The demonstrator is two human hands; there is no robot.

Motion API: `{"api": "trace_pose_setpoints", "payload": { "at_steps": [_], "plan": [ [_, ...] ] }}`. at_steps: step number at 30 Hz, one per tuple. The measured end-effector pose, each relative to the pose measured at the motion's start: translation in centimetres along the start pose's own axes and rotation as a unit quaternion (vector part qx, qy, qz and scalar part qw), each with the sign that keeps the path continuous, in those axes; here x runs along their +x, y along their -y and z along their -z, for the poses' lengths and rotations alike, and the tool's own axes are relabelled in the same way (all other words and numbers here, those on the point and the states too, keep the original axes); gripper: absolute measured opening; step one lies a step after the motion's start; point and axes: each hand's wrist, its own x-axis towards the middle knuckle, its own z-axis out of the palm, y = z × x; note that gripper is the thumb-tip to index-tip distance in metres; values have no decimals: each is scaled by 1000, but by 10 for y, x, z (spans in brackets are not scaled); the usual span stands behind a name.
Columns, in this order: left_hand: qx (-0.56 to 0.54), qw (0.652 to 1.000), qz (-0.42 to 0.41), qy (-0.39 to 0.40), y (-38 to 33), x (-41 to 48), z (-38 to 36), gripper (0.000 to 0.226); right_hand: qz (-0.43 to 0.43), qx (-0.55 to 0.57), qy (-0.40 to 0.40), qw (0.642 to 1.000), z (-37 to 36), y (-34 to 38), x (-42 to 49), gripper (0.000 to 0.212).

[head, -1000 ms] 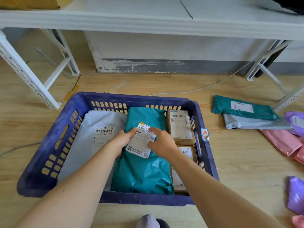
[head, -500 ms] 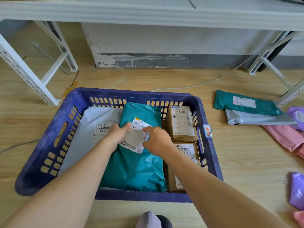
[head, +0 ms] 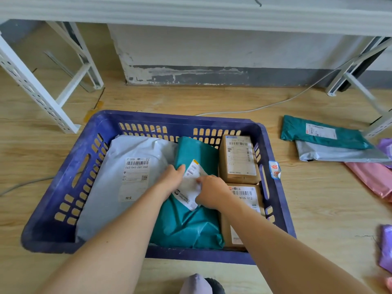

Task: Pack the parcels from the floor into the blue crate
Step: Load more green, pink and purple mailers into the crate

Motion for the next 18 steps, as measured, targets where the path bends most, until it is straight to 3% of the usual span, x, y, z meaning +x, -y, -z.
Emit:
{"api": "trace_pose_setpoints", "payload": {
  "at_steps": [3, 6, 7, 9, 11, 15, 18],
  "plan": [
    [111, 994, -20, -6, 0, -1, -8, 51, -14, -1, -18, 1000, 1, -1, 5, 42],
    [363, 922, -103, -88, 7, -2, 2, 45, -3, 0, -18, 1000, 0, 0, 8, 51],
    [394, 905, -125, -96, 8, -1, 7, 41, 1, 7, -13, 1000, -2, 1, 9, 56],
    [392, 906, -146, -61, 9, 3, 17, 45, 12, 10, 0, 1000, -8, 4, 11, 67],
    [428, 886, -176, -15, 7, 3, 28, 68, 26, -3, 19, 999, -16, 6, 12, 78],
    [596, 772, -211, 60, 10, -5, 42, 125, 39, -35, 36, 998, -27, 12, 13, 106],
    [645, 736, -188, 83, 22, -6, 34, 143, 39, -97, 51, 993, -29, 15, 16, 119]
  ]
}}
